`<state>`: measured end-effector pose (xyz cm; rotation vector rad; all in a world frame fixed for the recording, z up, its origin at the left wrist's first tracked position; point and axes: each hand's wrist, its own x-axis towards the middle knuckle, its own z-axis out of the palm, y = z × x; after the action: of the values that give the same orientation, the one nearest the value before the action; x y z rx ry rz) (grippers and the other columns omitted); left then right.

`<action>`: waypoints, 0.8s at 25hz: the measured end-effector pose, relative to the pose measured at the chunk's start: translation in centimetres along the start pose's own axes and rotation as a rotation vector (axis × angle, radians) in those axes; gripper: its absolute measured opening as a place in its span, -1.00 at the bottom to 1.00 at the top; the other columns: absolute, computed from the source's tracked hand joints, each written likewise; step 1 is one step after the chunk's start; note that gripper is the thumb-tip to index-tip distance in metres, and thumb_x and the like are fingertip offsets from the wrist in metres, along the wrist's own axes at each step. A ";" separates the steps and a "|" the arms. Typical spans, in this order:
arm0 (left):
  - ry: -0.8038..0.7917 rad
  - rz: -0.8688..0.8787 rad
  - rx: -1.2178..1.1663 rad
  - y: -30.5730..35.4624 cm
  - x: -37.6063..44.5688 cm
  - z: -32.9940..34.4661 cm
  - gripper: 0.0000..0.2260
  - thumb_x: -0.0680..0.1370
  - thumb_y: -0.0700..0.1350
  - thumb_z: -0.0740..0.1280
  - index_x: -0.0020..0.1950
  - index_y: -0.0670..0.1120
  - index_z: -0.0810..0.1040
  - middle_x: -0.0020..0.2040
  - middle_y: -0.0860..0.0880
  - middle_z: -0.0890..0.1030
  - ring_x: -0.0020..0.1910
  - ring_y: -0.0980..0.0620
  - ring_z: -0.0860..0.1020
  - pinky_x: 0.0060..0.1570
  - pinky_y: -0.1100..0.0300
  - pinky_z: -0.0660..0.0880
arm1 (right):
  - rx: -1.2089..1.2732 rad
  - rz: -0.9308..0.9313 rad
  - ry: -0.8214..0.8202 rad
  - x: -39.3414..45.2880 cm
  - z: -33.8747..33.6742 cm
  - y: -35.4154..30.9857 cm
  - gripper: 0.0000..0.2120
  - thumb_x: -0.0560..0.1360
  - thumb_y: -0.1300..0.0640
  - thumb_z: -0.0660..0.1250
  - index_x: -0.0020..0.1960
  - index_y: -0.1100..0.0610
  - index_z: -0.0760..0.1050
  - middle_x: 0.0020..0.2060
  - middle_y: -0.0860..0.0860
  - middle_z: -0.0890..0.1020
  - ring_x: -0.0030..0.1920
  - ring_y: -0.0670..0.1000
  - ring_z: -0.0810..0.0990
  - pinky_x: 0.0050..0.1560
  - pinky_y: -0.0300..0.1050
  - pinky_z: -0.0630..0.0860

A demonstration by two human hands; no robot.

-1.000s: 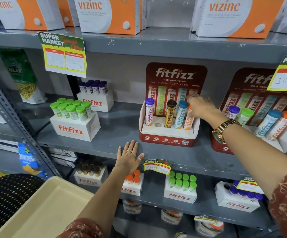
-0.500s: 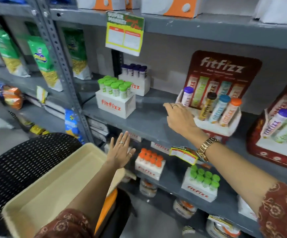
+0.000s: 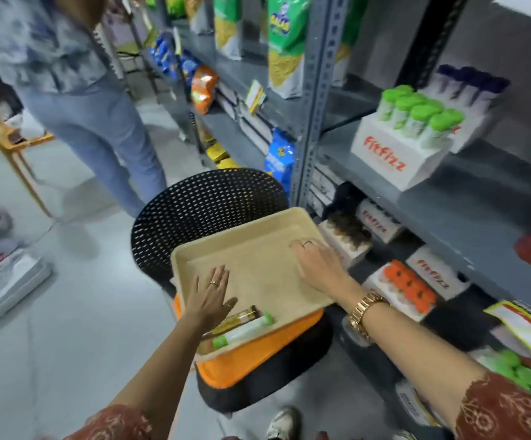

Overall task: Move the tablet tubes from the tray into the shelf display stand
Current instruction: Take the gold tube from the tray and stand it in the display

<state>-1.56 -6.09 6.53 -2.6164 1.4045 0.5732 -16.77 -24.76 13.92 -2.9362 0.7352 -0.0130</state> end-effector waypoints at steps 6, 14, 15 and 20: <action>-0.097 -0.132 -0.032 -4.3 -1.9 4.1 -0.34 0.59 0.07 0.11 0.52 -0.17 -0.16 0.55 -0.12 -0.18 0.52 -0.08 -0.18 0.48 -0.13 -0.09 | 0.022 -0.155 -0.261 2.3 7.7 -4.6 -0.67 0.52 0.32 0.15 0.26 0.20 0.42 0.17 0.12 0.56 0.20 0.11 0.51 0.11 -0.06 0.50; -0.133 -0.176 -0.128 -6.2 -1.9 8.1 -0.32 0.59 0.21 -0.02 0.48 -0.11 -0.32 0.49 -0.04 -0.37 0.51 -0.08 -0.26 0.49 -0.08 -0.12 | -0.036 -0.229 -0.568 3.3 13.6 -6.3 -0.69 0.53 0.15 0.18 0.24 0.17 0.46 0.19 0.11 0.52 0.21 0.12 0.49 0.07 0.02 0.52; -0.126 -0.170 -0.136 -6.3 -1.8 8.3 -0.32 0.58 0.23 -0.05 0.45 -0.09 -0.36 0.44 -0.03 -0.41 0.51 -0.09 -0.26 0.49 -0.08 -0.12 | -0.044 -0.232 -0.579 3.4 13.9 -6.4 -0.69 0.54 0.18 0.16 0.25 0.17 0.45 0.20 0.11 0.52 0.21 0.12 0.49 0.06 0.03 0.53; -0.107 -0.166 -0.168 -6.3 -1.8 8.5 -0.34 0.59 0.21 -0.04 0.41 -0.07 -0.40 0.37 0.01 -0.45 0.50 -0.07 -0.27 0.48 -0.05 -0.14 | -0.082 -0.250 -0.577 3.3 14.9 -7.1 -0.71 0.54 0.39 0.13 0.21 0.20 0.44 0.16 0.13 0.53 0.13 0.13 0.53 -0.01 0.01 0.54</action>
<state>0.43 1.21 -1.13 -2.7490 1.1415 0.8267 -10.00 -18.51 -0.15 -2.8457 0.2841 0.8156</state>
